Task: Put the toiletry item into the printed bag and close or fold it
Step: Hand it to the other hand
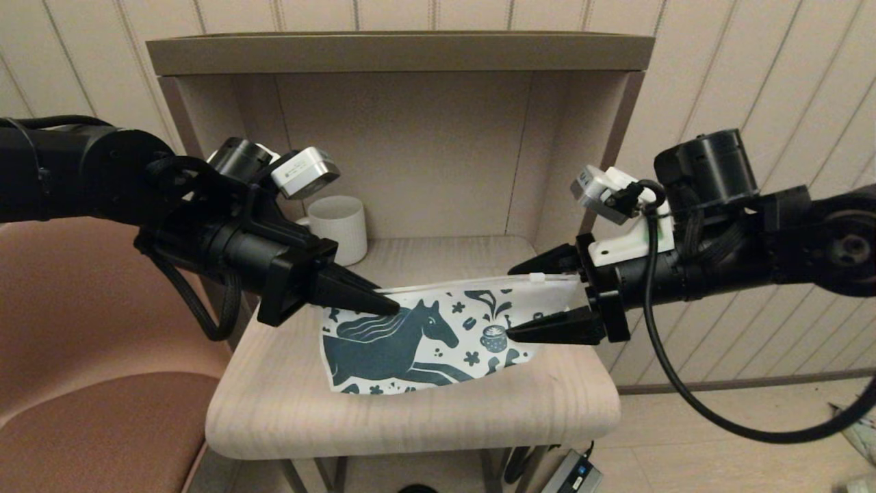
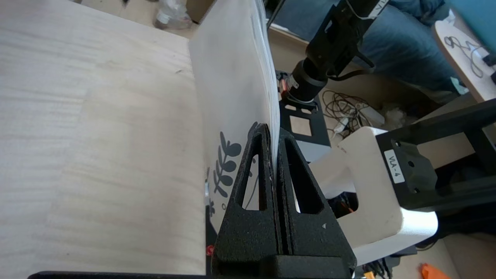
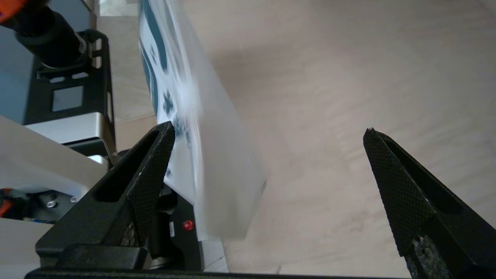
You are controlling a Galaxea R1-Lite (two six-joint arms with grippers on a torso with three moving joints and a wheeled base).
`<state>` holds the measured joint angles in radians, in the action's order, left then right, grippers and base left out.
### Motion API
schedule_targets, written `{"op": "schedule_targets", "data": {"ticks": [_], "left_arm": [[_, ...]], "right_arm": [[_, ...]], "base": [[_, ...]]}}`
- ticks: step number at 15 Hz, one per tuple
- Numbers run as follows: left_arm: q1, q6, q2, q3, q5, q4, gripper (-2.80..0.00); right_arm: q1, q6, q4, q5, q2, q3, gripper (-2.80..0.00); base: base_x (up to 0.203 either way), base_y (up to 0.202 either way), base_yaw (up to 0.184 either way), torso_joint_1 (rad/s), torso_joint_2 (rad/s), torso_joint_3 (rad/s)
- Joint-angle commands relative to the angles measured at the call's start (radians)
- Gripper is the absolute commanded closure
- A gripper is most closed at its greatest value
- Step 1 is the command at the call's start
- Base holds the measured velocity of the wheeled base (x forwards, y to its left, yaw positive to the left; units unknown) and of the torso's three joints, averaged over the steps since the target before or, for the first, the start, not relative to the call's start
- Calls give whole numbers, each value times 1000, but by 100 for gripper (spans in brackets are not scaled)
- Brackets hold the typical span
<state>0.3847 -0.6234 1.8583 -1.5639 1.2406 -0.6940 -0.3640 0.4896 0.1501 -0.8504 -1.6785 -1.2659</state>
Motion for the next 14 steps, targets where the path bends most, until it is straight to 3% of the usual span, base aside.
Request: {"op": "schedule_targets", "data": {"ticks": [1,5,14], "left_arm": [[-1,-3,-1,1,6,-4,0],[0,-4,2,1,6,-4,0],[-1,-4,2,1,6,-4,0]], "right_arm": [[-10,6,41,-4,2,-64,-280],[-41,9,69,-4,-12,-61,-280],[-27,10,62,-7,-40,-57,-280]], "base": [[0,0,0,0,0,0],[0,0,0,0,0,0],[0,0,0,0,0,0]]}}
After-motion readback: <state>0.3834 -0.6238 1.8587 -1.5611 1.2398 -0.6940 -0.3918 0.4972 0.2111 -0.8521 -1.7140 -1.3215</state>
